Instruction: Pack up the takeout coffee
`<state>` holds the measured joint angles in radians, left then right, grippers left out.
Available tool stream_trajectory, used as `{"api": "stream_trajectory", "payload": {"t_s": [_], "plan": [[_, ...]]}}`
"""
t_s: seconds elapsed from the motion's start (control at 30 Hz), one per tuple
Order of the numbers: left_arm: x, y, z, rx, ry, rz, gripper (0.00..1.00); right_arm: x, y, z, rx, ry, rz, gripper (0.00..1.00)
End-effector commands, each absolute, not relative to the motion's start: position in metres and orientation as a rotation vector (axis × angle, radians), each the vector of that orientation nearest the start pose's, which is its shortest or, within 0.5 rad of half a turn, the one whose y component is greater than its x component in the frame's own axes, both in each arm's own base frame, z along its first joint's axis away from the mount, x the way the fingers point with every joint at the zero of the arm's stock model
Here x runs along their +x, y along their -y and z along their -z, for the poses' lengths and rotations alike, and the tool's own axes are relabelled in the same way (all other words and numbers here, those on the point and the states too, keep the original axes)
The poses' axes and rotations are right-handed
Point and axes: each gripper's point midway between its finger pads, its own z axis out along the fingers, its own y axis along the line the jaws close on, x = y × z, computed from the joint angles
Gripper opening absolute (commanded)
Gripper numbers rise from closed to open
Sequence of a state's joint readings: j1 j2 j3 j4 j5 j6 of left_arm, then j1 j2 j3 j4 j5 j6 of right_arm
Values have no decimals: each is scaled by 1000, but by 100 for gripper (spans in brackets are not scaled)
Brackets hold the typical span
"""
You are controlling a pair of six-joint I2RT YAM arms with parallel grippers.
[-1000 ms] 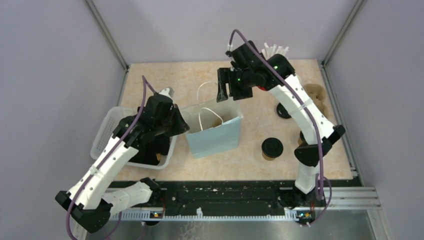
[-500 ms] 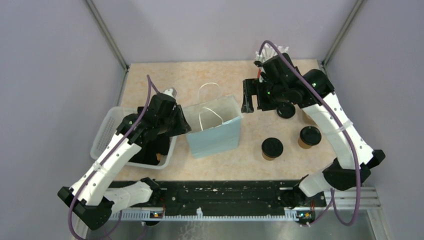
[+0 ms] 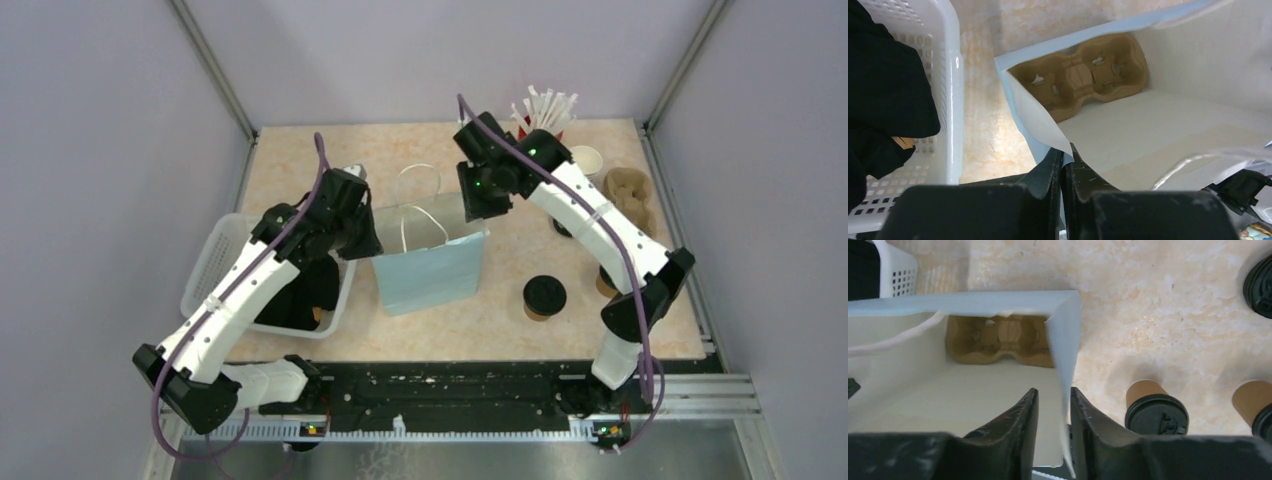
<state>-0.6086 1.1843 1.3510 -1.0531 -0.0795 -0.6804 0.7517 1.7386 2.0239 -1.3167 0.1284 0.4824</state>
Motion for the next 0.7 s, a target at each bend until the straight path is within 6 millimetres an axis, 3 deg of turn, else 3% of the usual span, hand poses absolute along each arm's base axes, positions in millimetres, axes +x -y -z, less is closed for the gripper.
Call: {"api": "stream_trajectory", "payload": {"t_s": [0.0, 0.03, 0.13, 0.23, 0.3, 0.4, 0.43, 0.53, 0.6, 0.67], "plan": [[241, 175, -271, -95, -2440, 449, 5, 288, -254, -295, -221, -2460, -150, 8], [244, 175, -282, -93, -2424, 448, 2, 287, -248, -304, -204, -2448, -119, 0], [244, 175, -315, -117, -2383, 477, 0, 272, -245, -339, -225, -2415, -192, 0], [236, 178, -335, -176, -2360, 567, 0, 254, -240, -346, -180, -2415, -290, 0], [233, 179, -320, -195, -2372, 576, 0, 257, -238, -326, -146, -2431, -321, 0], [233, 186, -263, -195, -2470, 580, 0, 274, -230, -269, -128, -2459, -333, 0], [229, 193, -249, -190, -2525, 623, 0, 280, -225, -261, -115, -2482, -329, 0], [221, 211, -261, -159, -2567, 736, 0, 294, -223, -283, -190, -2438, -285, 0], [220, 215, -277, -126, -2495, 794, 1, 303, -233, -300, -288, -2365, -330, 0], [218, 222, -295, -85, -2411, 890, 9, 310, -250, -309, -418, -2311, -394, 0]]}}
